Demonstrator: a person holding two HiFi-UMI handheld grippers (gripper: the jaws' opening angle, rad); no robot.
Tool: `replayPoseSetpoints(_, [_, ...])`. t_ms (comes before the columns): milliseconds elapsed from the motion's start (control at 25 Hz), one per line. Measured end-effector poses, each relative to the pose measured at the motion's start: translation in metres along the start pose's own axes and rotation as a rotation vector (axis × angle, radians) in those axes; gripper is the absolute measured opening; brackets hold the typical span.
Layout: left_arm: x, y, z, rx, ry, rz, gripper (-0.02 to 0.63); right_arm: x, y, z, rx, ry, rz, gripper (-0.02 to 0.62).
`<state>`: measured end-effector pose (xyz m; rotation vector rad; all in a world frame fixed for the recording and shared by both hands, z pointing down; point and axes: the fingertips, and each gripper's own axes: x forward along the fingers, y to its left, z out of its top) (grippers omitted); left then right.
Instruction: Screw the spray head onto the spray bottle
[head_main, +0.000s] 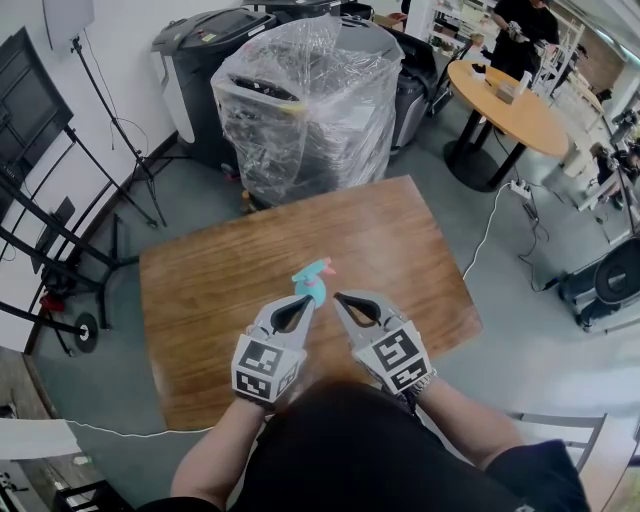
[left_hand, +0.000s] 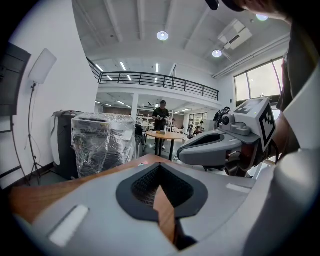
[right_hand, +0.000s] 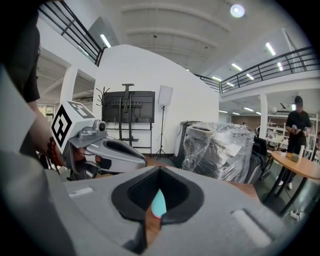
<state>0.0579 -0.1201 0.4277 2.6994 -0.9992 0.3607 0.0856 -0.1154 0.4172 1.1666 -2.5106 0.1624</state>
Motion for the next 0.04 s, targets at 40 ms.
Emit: replayPoseSetpoints(40, [-0.0001, 0.0, 0.0, 0.0, 0.0, 0.0, 0.015, 0.0001, 0.0003, 0.0003, 0.0, 0.0, 0.001, -0.008])
